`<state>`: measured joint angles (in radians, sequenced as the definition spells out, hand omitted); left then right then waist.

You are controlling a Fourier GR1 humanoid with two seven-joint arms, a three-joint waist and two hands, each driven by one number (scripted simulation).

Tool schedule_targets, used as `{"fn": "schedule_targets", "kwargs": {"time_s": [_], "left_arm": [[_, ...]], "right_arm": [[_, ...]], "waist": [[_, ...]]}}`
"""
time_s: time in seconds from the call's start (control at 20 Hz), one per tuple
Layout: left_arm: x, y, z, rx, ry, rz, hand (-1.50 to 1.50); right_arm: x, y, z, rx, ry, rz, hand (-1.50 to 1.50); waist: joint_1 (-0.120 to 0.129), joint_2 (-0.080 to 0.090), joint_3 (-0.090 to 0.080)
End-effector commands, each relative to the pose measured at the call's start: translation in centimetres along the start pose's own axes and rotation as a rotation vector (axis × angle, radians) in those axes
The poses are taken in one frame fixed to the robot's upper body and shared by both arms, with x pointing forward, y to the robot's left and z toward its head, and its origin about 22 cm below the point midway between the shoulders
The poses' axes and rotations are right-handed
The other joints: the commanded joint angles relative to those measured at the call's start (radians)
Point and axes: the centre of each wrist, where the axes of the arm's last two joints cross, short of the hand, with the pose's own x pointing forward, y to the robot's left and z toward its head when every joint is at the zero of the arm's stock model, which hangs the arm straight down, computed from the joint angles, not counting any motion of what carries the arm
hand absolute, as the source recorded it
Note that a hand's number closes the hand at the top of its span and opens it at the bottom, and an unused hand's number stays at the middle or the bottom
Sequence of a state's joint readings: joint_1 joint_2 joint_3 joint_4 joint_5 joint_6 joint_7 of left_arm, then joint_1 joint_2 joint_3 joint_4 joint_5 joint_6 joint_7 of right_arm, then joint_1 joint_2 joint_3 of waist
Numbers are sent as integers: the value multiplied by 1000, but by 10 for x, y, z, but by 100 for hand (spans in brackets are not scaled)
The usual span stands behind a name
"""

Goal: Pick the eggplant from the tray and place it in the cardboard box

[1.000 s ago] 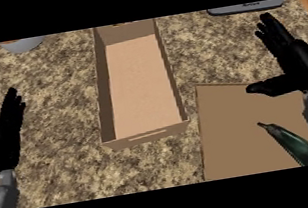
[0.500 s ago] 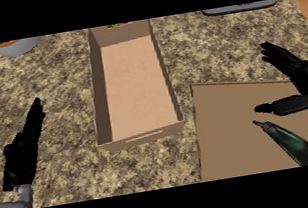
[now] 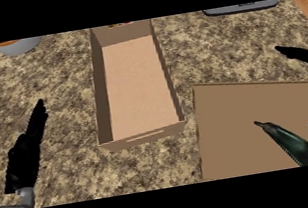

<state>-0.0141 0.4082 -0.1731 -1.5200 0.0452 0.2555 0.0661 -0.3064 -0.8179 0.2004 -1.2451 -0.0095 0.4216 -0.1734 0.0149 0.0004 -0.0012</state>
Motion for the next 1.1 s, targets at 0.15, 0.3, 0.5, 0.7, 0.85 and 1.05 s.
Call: {"fn": "schedule_targets", "kwargs": {"time_s": [0.15, 0.3, 0.5, 0.7, 0.85, 1.05], "left_arm": [[-7, 1, 2, -15, 13, 3, 0], [6, 13, -10, 26, 10, -16, 0], [-3, -3, 1, -4, 11, -2, 0], [-9, 2, -3, 19, 21, -3, 0], [4, -2, 11, 28, 6, -7, 0], [-1, 6, 3, 13, 15, -16, 0]], "right_arm": [[35, -25, 0, 380, 188, 295, -150], [42, -3, -8, 493, 205, 331, -150], [46, 16, -20, 515, 228, 340, -150], [59, 39, -24, 491, 292, 366, -150], [69, 41, -9, 458, 295, 372, -150], [44, 54, -9, 505, 349, 404, -150]], "waist": [[14, 3, -1], [-8, -1, 0], [-12, -1, 1], [-17, -1, 1], [-18, -3, 1], [-15, -1, 1]]}}
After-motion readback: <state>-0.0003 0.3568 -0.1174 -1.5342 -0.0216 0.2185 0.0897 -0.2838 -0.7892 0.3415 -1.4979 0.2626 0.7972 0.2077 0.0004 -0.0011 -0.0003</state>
